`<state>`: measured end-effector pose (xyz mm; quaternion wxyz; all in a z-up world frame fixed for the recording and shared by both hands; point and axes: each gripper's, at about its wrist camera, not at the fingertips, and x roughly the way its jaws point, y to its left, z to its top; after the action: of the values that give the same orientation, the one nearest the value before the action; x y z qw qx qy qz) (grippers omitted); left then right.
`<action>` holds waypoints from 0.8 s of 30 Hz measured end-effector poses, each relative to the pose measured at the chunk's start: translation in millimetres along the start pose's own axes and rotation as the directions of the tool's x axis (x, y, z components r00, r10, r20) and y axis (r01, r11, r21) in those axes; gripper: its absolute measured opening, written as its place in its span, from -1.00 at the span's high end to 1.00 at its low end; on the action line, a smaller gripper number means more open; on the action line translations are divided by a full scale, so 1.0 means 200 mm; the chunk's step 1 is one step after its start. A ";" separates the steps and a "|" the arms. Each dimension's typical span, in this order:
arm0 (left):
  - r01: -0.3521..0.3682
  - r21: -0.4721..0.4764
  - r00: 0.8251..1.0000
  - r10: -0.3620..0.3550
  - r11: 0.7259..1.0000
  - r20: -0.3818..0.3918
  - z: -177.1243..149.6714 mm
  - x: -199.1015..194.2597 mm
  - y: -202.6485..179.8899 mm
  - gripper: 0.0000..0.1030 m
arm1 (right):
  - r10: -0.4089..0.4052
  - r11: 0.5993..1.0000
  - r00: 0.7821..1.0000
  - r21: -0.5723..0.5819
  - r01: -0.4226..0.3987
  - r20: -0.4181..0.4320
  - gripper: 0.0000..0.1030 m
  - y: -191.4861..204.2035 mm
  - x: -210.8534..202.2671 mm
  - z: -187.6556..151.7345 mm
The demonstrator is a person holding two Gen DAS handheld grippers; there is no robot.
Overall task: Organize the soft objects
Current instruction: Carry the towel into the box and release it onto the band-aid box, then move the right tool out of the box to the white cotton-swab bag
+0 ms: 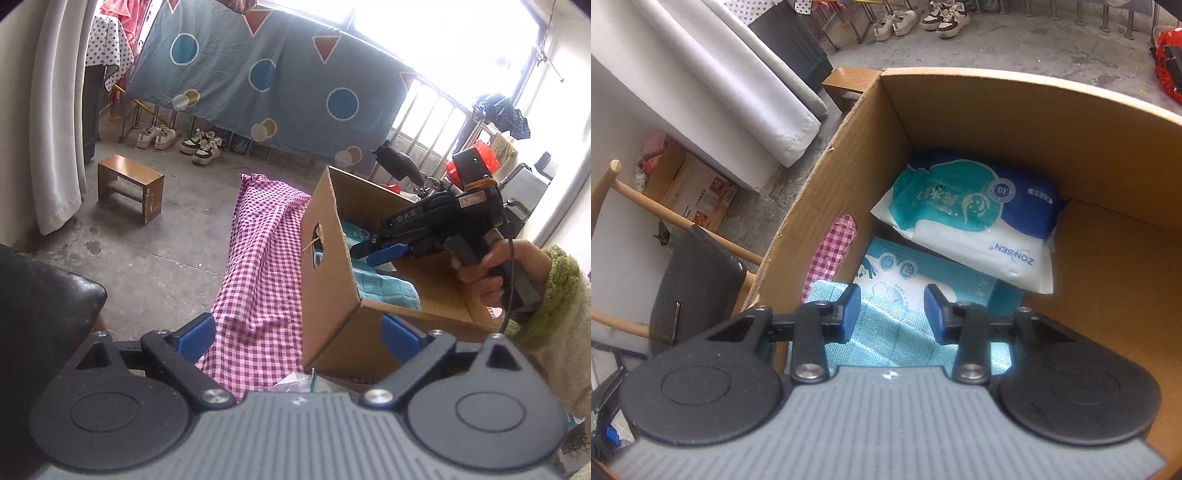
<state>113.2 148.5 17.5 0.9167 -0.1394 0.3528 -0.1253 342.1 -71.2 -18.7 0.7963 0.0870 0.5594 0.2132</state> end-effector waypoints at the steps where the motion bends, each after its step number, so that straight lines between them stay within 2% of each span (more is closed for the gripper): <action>1: -0.014 0.008 1.000 0.014 1.000 0.004 -0.01 0.00 -0.01 -0.88 | 0.000 1.000 1.000 0.010 0.001 -0.013 0.27 -0.01 0.04 0.00; 3: -0.041 0.035 0.999 0.041 0.999 0.010 -0.03 0.00 -0.02 -0.95 | 0.024 0.999 0.998 0.027 -0.022 -0.064 0.27 -0.01 0.11 -0.02; 6: -0.066 0.061 0.998 0.065 0.996 0.009 -0.09 -0.01 -0.03 -1.00 | 0.111 0.994 0.981 0.033 -0.107 -0.158 0.26 0.02 0.15 -0.09; 9: -0.076 0.061 0.997 0.076 0.995 0.003 -0.13 0.00 -0.02 -1.00 | 0.106 0.994 0.972 -0.011 -0.111 -0.208 0.26 0.07 0.18 -0.15; 11: -0.070 0.055 0.997 0.071 0.996 -0.019 -0.15 0.01 -0.02 -1.00 | 0.125 0.992 0.960 0.017 -0.124 -0.250 0.25 0.07 0.22 -0.17; 15: -0.055 0.049 0.998 0.056 0.997 -0.019 -0.17 0.00 -0.03 -1.00 | 0.124 0.992 0.960 0.047 -0.115 -0.253 0.26 0.06 0.21 -0.15; 18: -0.046 0.042 0.999 0.047 0.998 -0.014 -0.18 -0.02 -0.04 -1.00 | 0.100 0.993 0.976 0.075 -0.087 -0.194 0.21 0.03 0.15 -0.13; 20: -0.042 0.026 0.999 0.043 0.999 -0.013 -0.19 -0.04 -0.04 -1.00 | 0.089 0.992 0.981 0.102 -0.073 -0.172 0.10 -0.02 0.12 -0.12; 24: 0.011 -0.041 1.000 -0.011 0.999 0.002 -0.20 -0.06 -0.02 -1.00 | 0.143 0.980 0.963 0.171 -0.106 -0.227 -0.02 -0.10 0.17 -0.14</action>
<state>76.4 142.8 -2.4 0.9133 -0.1601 0.3537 -0.1231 330.2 -76.9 -65.0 0.6991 0.1585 0.6592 0.2269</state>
